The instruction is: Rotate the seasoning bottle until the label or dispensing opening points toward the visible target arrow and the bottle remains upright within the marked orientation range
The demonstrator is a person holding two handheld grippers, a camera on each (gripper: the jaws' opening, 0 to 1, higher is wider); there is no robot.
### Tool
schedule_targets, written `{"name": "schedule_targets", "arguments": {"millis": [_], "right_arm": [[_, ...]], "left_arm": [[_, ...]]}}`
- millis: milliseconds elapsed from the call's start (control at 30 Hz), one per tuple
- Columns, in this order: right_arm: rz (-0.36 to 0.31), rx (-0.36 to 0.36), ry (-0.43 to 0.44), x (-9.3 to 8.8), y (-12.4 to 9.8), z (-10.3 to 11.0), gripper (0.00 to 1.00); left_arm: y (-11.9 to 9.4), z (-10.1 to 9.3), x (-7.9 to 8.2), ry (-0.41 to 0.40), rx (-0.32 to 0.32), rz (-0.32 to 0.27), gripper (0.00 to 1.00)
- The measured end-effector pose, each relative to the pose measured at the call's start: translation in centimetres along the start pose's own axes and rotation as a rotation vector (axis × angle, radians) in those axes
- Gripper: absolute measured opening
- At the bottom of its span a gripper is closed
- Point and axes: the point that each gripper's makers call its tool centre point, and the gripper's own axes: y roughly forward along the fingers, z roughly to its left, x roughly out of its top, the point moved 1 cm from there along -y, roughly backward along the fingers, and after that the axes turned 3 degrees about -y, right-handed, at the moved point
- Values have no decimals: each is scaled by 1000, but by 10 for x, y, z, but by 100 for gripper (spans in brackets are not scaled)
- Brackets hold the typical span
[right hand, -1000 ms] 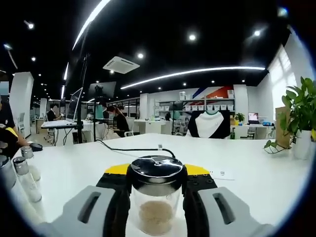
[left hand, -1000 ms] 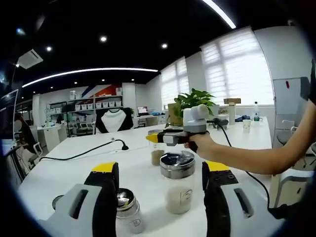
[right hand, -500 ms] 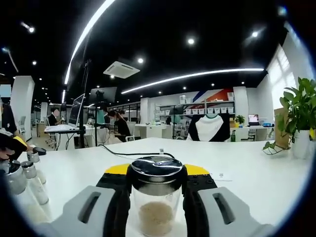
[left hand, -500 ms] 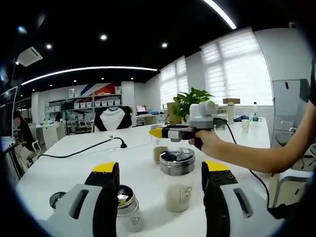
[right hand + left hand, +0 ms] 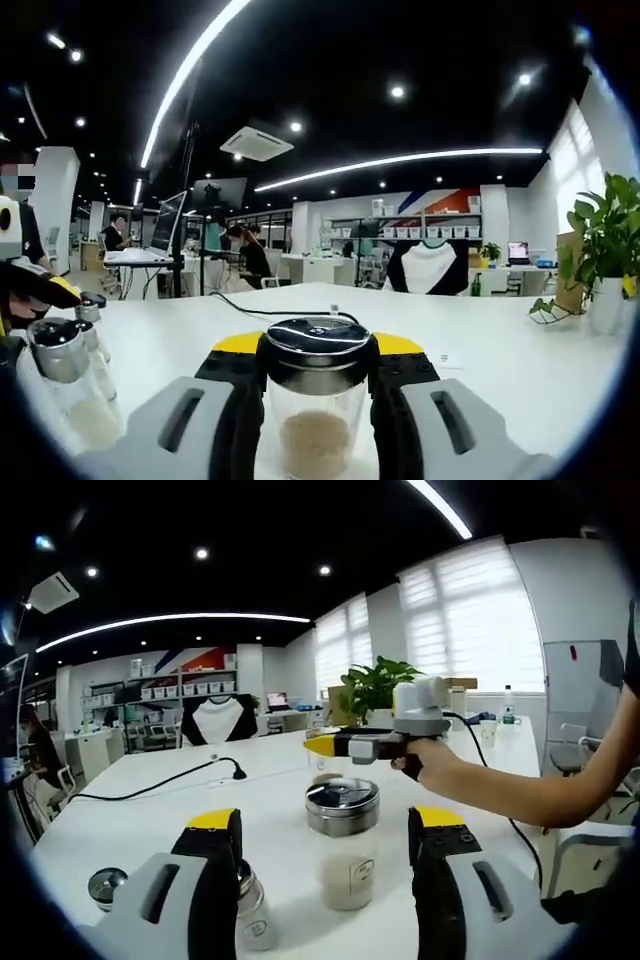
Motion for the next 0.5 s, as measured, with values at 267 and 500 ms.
{"name": "schedule_targets", "arguments": {"millis": [267, 500], "right_arm": [[-24, 5, 34, 5, -18, 8, 37], [-33, 6, 40, 5, -35, 15, 37]], "left_arm": [[1, -8, -2, -2, -23, 3, 71], [0, -9, -3, -6, -25, 2, 71]]}}
